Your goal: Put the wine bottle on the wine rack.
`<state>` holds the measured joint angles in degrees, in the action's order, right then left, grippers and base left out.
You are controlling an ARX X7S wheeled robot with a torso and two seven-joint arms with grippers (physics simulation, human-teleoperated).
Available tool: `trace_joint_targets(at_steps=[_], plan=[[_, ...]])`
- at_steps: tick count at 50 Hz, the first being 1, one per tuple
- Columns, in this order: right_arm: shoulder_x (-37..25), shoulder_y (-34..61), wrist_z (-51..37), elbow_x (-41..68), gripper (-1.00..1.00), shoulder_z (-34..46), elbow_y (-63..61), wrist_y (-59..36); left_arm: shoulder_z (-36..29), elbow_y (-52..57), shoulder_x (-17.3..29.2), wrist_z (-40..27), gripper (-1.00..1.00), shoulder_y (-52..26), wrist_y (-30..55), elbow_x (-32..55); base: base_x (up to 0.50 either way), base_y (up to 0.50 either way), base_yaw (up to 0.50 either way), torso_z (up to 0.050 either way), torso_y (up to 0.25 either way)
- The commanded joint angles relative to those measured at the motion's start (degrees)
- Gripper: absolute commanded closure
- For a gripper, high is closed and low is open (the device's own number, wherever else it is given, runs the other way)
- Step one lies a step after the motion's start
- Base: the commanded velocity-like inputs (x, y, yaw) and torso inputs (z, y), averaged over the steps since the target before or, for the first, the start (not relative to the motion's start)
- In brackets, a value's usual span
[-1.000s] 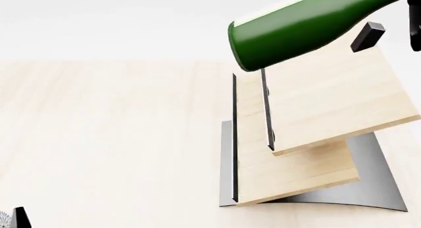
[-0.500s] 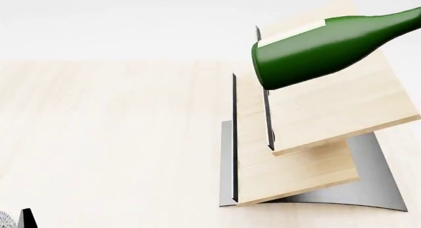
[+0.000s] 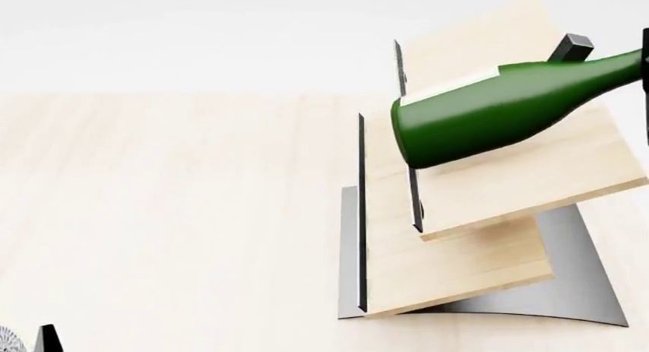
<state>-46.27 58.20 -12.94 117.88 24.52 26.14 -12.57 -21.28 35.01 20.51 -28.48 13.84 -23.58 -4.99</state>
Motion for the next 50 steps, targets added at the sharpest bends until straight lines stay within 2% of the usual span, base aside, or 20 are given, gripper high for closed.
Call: trace_joint_targets(at_steps=[1,42,43,50], plan=[[0.23,-0.43,2.31,-1.35,1.0,-1.07,1.13,-0.28,-0.3,-0.14,0.1,-0.14,-1.0,-0.15,0.09,-0.03,0.0,0.0,0.0,0.0,0.0],[1.73,-1.03,6.25,-4.16,1.0,1.49,5.2,-2.15,-1.03,-0.45,0.53,-0.74,-1.0,-0.7,0.47,-0.21,0.0,0.0,0.0,0.0,0.0],[1.7,-1.03,6.43,-4.05,-1.0,1.45,5.2,-2.32,-1.03,-0.45,0.55,-0.76,-1.0,-0.71,0.49,-0.17,0.0,0.0,0.0,0.0,0.0],[1.22,-1.22,6.49,-3.87,-1.0,1.19,3.58,-2.67,-1.2,-0.47,0.6,-0.83,-1.0,-0.83,0.6,-0.2,0.0,0.0,0.0,0.0,0.0]])
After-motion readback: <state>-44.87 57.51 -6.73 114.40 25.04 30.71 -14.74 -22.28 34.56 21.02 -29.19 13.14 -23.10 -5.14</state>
